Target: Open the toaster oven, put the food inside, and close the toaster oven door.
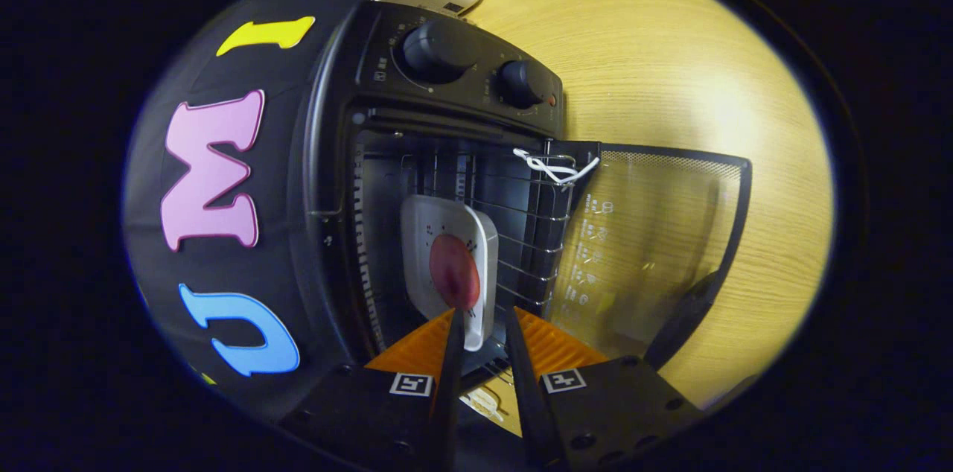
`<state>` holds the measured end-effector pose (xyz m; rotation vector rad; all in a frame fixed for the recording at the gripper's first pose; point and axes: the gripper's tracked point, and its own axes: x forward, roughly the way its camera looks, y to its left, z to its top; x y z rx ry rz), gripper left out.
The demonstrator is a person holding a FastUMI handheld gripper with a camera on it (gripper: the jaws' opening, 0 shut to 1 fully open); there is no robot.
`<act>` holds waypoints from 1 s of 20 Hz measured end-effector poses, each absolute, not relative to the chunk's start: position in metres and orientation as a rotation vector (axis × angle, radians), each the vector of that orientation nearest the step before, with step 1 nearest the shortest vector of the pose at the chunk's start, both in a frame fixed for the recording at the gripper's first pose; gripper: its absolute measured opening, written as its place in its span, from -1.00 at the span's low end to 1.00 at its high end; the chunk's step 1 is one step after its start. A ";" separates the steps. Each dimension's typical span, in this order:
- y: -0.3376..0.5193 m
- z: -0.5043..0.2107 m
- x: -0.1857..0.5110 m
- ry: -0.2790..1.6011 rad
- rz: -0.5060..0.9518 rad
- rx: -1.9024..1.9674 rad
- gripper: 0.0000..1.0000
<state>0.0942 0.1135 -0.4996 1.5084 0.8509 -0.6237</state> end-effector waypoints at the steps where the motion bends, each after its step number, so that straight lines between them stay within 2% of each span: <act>1: 0.118 -0.488 0.085 0.869 -0.572 1.478 -0.22; 5: 0.144 -0.454 0.033 1.015 -0.314 1.220 -0.22; 6: 0.145 -0.447 0.024 1.033 -0.261 1.151 -0.14; 10: 0.131 -0.447 -0.014 1.096 -0.146 0.766 0.95; 20: 0.139 -0.498 -0.086 1.270 0.029 0.156 0.99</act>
